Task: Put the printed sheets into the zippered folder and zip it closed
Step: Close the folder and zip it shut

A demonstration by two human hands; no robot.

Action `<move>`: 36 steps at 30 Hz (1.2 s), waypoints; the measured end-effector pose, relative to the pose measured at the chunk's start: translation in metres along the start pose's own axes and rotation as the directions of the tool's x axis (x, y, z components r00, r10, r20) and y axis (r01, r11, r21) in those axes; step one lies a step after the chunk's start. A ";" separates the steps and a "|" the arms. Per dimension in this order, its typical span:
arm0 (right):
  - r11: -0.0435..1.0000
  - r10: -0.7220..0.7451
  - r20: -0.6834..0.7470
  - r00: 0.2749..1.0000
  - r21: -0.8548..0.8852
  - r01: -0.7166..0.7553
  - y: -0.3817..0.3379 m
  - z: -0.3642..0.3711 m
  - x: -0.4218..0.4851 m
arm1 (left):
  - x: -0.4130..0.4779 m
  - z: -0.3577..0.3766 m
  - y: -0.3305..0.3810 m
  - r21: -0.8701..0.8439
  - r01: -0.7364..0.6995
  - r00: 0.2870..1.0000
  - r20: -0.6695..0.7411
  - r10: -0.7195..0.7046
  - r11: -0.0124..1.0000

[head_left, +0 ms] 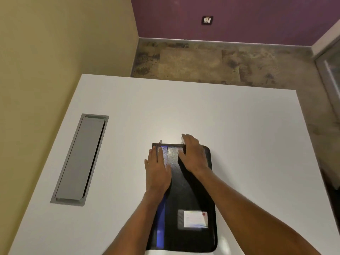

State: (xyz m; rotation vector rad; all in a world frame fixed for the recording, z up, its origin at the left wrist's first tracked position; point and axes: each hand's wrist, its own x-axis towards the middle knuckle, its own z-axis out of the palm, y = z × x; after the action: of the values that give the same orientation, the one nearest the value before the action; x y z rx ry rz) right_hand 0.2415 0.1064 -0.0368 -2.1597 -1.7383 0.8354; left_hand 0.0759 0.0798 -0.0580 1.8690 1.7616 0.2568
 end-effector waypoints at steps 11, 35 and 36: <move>0.965 0.261 -0.070 0.963 0.014 -0.261 0.052 0.016 -0.151 | -0.093 -0.001 -0.017 0.000 0.152 0.984 0.092 -0.152 0.988; 0.774 0.585 0.162 0.795 0.182 -0.607 0.064 0.032 -0.171 | -0.089 -0.001 -0.050 -0.298 0.518 0.855 0.193 -0.480 0.802; 0.776 0.585 0.159 0.795 0.175 -0.606 0.061 0.030 -0.166 | -0.083 -0.004 -0.050 -0.318 0.526 0.850 0.192 -0.490 0.789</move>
State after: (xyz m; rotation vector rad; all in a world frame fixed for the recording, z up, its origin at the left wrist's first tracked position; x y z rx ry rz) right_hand 0.2528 -0.0728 -0.0471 -2.5711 -0.9023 1.2246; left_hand 0.0208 -0.0003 -0.0616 1.0776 1.9203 0.2498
